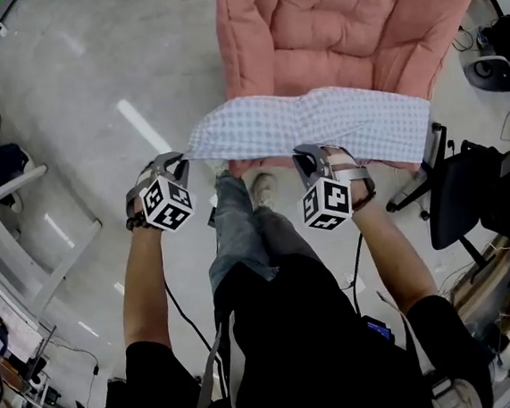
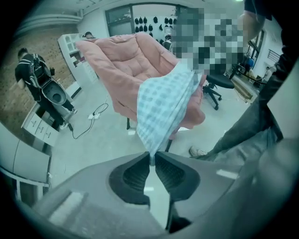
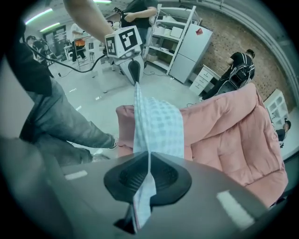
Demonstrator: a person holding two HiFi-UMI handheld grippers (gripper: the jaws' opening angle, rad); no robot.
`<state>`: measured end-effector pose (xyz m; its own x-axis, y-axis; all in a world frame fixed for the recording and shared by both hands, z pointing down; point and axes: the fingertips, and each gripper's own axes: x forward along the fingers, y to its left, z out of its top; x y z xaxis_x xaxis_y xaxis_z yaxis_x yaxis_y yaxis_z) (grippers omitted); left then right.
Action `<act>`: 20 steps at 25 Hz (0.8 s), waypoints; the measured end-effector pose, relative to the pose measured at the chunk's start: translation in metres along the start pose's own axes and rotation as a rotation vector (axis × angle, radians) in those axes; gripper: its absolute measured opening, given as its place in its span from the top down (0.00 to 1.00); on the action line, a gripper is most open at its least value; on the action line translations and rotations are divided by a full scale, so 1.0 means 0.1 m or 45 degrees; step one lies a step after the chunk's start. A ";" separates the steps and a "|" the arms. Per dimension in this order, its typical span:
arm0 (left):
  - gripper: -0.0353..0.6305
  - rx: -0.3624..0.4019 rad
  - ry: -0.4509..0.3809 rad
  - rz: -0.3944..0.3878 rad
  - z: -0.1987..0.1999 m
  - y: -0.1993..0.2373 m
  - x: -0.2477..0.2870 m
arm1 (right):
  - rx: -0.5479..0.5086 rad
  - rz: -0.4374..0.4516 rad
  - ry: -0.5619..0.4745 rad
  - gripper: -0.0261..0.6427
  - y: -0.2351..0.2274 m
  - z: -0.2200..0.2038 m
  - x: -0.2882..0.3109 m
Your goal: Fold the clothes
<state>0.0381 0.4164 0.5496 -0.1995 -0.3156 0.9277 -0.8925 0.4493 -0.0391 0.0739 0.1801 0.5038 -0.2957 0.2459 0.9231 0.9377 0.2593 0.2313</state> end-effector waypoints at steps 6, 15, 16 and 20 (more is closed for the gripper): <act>0.87 -0.130 -0.008 0.033 -0.16 -0.07 0.31 | 0.016 -0.044 -0.042 0.94 0.10 -0.03 0.15; 0.76 -0.209 0.011 -0.026 -0.29 -0.25 0.66 | 0.087 -0.049 -0.080 0.76 0.19 -0.16 0.32; 0.76 -0.219 0.001 -0.040 -0.28 -0.26 0.66 | 0.092 -0.042 -0.078 0.75 0.21 -0.18 0.33; 0.74 -0.234 -0.033 -0.083 -0.19 -0.24 0.63 | 0.144 -0.010 -0.085 0.71 0.31 -0.17 0.33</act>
<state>0.0548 0.4012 0.6157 -0.1564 -0.3693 0.9160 -0.8153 0.5718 0.0913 0.0967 0.1804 0.5469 -0.3178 0.3044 0.8979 0.9099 0.3640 0.1987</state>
